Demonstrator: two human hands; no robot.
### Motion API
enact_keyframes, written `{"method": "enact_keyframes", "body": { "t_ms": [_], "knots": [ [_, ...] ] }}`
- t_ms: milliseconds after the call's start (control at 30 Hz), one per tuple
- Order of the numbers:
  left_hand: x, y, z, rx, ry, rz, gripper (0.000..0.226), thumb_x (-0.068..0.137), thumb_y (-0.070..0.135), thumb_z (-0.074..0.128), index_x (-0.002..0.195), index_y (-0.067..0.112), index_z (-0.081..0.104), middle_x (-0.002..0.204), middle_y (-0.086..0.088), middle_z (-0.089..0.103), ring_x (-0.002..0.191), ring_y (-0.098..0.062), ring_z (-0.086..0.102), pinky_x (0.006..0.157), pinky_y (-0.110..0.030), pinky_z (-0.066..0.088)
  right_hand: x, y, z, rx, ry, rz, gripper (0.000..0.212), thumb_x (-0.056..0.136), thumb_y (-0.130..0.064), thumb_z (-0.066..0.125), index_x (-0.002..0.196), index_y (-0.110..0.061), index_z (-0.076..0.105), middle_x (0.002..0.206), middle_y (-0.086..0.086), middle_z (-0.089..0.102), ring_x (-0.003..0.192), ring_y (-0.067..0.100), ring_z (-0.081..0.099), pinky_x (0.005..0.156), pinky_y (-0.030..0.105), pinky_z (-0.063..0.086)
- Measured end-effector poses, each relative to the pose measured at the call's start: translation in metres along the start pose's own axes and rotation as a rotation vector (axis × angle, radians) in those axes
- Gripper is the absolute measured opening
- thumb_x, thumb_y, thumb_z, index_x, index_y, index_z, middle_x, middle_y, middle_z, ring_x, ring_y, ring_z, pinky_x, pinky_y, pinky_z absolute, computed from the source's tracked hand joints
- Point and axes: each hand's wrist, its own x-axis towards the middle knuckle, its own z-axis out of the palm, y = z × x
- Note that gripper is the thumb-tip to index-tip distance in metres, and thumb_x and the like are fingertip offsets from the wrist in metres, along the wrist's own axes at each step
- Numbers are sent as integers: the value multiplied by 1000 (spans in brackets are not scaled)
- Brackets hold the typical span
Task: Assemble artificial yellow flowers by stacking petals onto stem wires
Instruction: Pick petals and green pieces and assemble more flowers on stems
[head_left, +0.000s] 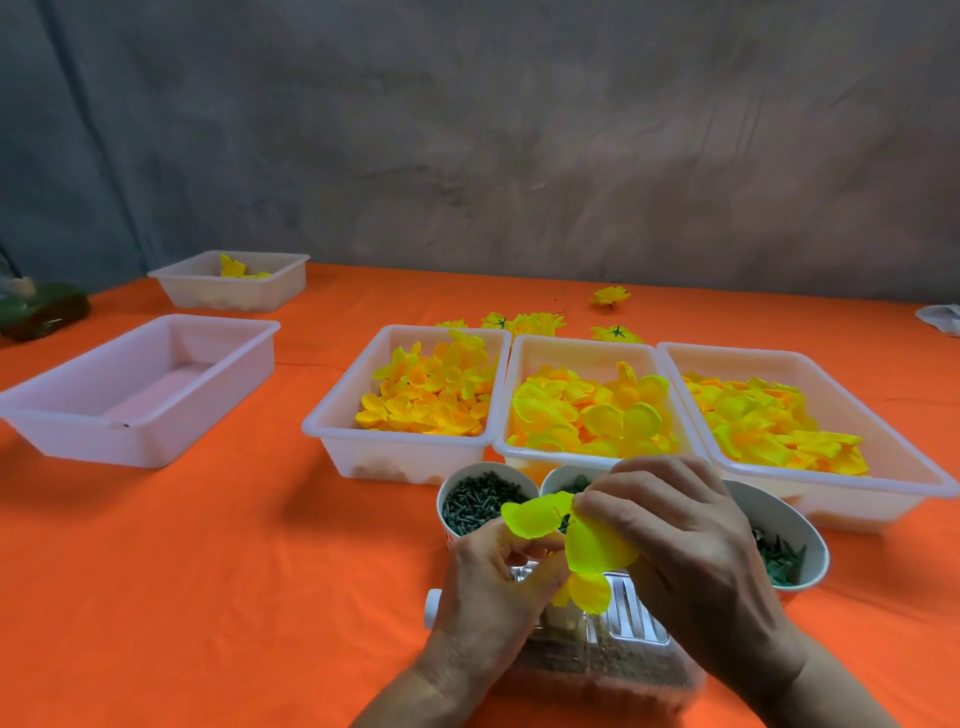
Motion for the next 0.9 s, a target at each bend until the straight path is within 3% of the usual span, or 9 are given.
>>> {"method": "enact_keyframes", "body": {
  "t_ms": [100, 233, 500, 567, 667, 733, 800, 900],
  "knots": [
    [-1, -2, 0, -23, -7, -4, 12, 75, 2, 76, 74, 14, 74, 65, 1, 69, 59, -2, 59, 62, -16, 47, -2, 1, 0, -12, -5, -23, 48, 103, -21, 33, 87, -4, 75, 86, 7, 71, 82, 28, 67, 70, 38, 48],
    [-1, 0, 0, -44, -14, -18, 10, 74, 4, 76, 78, 13, 74, 70, 4, 72, 63, 0, 61, 66, -15, 47, -4, 0, -1, -25, -23, -46, 47, 102, -21, 35, 89, -4, 76, 88, 8, 72, 81, 29, 67, 71, 39, 48],
    [-1, -2, -9, -121, -101, -30, 28, 76, -6, 72, 87, 21, 71, 77, 12, 72, 72, -1, 65, 68, -18, 51, -8, 3, 1, 70, -77, -8, 48, 102, -18, 31, 87, -6, 76, 92, 6, 72, 86, 30, 66, 71, 41, 48],
    [1, -4, -9, -149, -117, -47, 23, 76, -6, 72, 86, 15, 71, 76, 8, 72, 72, -3, 65, 66, -19, 51, -9, 6, 3, 165, -106, 37, 35, 96, -9, 41, 88, -5, 75, 94, 5, 71, 90, 31, 65, 73, 44, 48],
    [2, -8, -10, -173, -136, -56, 15, 72, 1, 77, 85, 6, 70, 76, -2, 71, 69, -10, 64, 65, -24, 51, -10, 11, 6, 368, -123, 109, 32, 95, -16, 48, 87, -3, 75, 95, 6, 71, 93, 32, 63, 75, 49, 49],
    [2, -6, -11, -186, -147, -67, 16, 69, 11, 75, 84, 6, 70, 77, -8, 71, 69, -15, 63, 65, -28, 52, -10, 14, 7, 484, -137, 167, 19, 89, -7, 57, 86, -1, 75, 94, 8, 71, 93, 35, 62, 75, 50, 50],
    [2, -5, -12, -192, -173, -62, 8, 69, 11, 72, 76, 15, 73, 72, -1, 70, 65, -11, 62, 61, -24, 50, -10, 15, 8, 557, -170, 224, 15, 77, 6, 64, 85, -1, 75, 94, 11, 70, 94, 36, 61, 77, 49, 50],
    [3, -4, -12, -151, -198, -48, 15, 68, 7, 71, 66, 23, 73, 69, 10, 67, 64, -1, 59, 60, -17, 46, -12, 15, 10, 599, -208, 272, 14, 76, 3, 65, 82, -3, 76, 96, 11, 69, 96, 33, 60, 80, 42, 50]
  ]
}}
